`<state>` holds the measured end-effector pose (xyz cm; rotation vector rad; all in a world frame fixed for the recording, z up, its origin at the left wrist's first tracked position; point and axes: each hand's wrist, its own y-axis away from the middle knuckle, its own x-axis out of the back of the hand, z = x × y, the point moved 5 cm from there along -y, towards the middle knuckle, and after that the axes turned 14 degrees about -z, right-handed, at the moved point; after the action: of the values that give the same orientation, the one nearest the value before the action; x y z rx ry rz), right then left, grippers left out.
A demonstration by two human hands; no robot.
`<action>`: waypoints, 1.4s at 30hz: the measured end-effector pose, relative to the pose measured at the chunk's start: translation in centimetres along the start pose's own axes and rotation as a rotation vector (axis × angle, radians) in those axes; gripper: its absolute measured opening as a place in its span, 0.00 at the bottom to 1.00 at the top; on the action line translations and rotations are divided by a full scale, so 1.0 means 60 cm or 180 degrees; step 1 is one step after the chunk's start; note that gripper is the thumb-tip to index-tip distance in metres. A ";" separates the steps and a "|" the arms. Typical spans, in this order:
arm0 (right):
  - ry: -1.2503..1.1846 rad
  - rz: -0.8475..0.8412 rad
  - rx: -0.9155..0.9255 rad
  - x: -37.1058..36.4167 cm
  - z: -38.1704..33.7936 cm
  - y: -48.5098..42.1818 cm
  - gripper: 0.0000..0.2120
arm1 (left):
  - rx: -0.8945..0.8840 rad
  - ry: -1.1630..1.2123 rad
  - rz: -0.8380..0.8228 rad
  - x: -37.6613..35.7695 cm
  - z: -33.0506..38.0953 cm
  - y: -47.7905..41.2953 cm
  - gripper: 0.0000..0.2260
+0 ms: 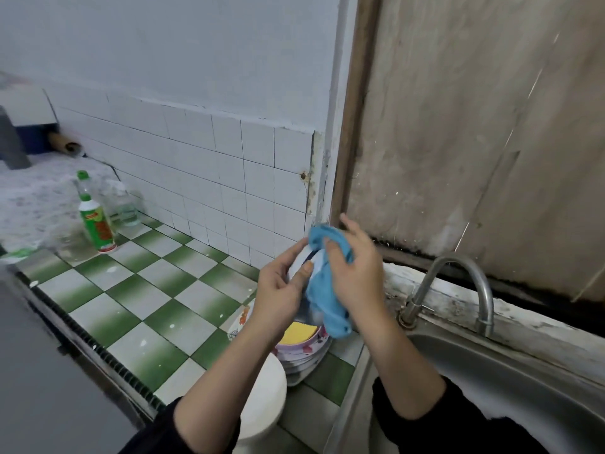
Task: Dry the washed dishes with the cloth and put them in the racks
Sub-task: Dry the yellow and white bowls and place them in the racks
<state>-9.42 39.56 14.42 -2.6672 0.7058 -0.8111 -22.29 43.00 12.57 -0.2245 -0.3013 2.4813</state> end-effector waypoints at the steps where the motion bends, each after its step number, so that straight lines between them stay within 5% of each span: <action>1: -0.0335 0.0129 -0.0349 0.015 0.011 -0.014 0.13 | -0.0021 0.0066 0.0059 0.000 0.008 0.005 0.16; 4: -0.0939 0.0016 -0.0650 0.023 0.004 -0.021 0.08 | -0.0080 0.0080 0.0311 -0.003 0.033 0.016 0.17; 6: -0.0691 -0.0341 0.0124 -0.004 -0.037 0.005 0.07 | -0.0068 0.0232 0.0486 -0.003 0.038 0.018 0.16; 9: 0.0630 -0.0580 0.1379 -0.052 -0.085 0.055 0.19 | 0.0018 0.0408 0.0714 0.004 0.040 0.022 0.13; 14: -0.0808 -0.0025 0.0038 -0.015 -0.044 0.009 0.12 | -0.0016 0.0740 0.1101 0.016 0.051 0.035 0.18; 19: -0.0882 -0.0320 0.1138 -0.040 -0.087 0.076 0.23 | -0.0146 0.1257 0.1551 0.047 0.063 0.047 0.15; 24: -0.0870 0.0377 0.0336 -0.021 -0.058 0.079 0.13 | -0.0430 0.0897 0.1338 0.065 0.100 0.056 0.15; 32: -0.0224 -0.0280 0.1657 -0.034 -0.116 0.090 0.04 | -0.0436 0.1288 0.1546 0.098 0.122 0.084 0.14; 37: -0.0383 0.0134 0.1225 -0.025 -0.114 0.052 0.05 | -0.0326 0.1263 0.1379 0.090 0.119 0.090 0.15; 42: -0.0559 0.0143 0.2118 -0.074 -0.149 0.115 0.16 | -0.0090 0.1964 0.1514 0.090 0.108 0.083 0.16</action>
<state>-20.38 35.05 17.06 -2.0771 0.3621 -0.6432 -30.87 41.36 16.98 -1.1570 -0.0159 2.6982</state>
